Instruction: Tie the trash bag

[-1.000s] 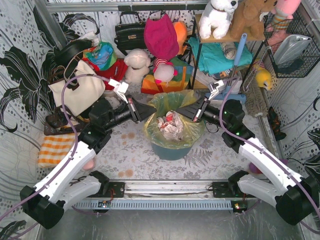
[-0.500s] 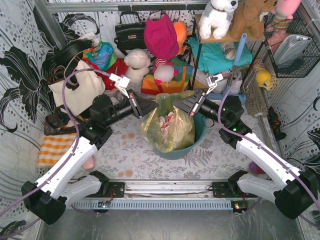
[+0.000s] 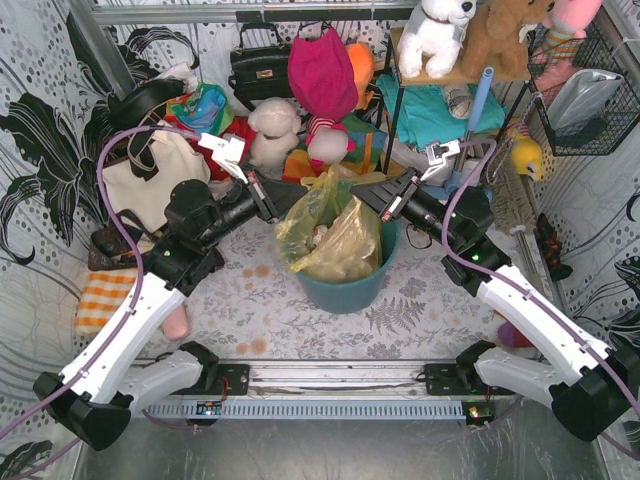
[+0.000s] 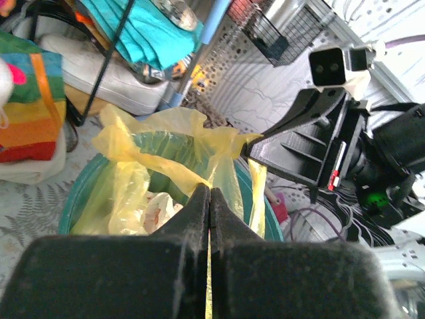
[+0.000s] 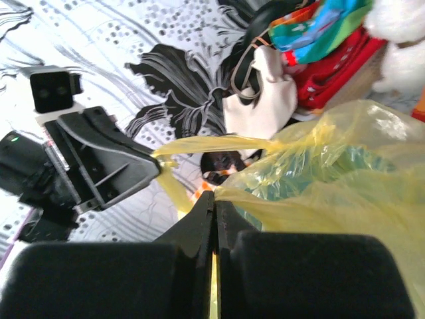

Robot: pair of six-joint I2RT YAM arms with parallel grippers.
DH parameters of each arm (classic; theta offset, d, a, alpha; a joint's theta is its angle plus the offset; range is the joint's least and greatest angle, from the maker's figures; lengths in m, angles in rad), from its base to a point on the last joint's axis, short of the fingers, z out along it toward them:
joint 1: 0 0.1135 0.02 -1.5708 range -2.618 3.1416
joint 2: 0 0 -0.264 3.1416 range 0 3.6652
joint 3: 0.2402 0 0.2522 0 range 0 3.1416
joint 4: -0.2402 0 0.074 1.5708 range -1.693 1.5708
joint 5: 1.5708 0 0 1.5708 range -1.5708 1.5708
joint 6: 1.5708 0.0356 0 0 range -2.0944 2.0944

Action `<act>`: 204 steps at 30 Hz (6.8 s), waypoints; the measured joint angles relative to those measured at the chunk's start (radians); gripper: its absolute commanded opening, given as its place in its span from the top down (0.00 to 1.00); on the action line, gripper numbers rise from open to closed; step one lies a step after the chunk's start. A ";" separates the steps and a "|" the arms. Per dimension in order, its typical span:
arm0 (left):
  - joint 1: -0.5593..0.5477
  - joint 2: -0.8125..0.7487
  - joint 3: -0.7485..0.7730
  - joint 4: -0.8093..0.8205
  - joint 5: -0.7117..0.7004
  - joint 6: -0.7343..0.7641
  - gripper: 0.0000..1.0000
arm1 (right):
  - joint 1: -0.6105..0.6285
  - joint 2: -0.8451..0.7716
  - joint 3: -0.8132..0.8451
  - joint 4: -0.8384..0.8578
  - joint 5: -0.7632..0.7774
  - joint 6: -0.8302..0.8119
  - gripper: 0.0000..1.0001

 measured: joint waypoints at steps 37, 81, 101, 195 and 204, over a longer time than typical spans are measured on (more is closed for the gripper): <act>0.000 -0.055 0.168 -0.153 -0.246 0.071 1.00 | 0.000 -0.032 0.245 -0.286 0.327 -0.203 1.00; 0.000 0.062 0.362 -0.318 0.035 0.169 0.34 | 0.001 -0.084 0.359 -0.485 0.052 -0.285 0.37; 0.000 0.095 0.361 -0.434 -0.156 0.245 0.34 | 0.001 -0.108 0.323 -0.541 0.051 -0.271 0.31; 0.084 0.155 0.537 -0.029 0.148 0.012 0.34 | -0.106 0.348 0.778 0.092 -0.412 0.082 0.76; 0.084 0.109 0.402 0.023 0.148 -0.006 0.37 | -0.106 0.005 0.406 0.023 -0.208 -0.051 0.81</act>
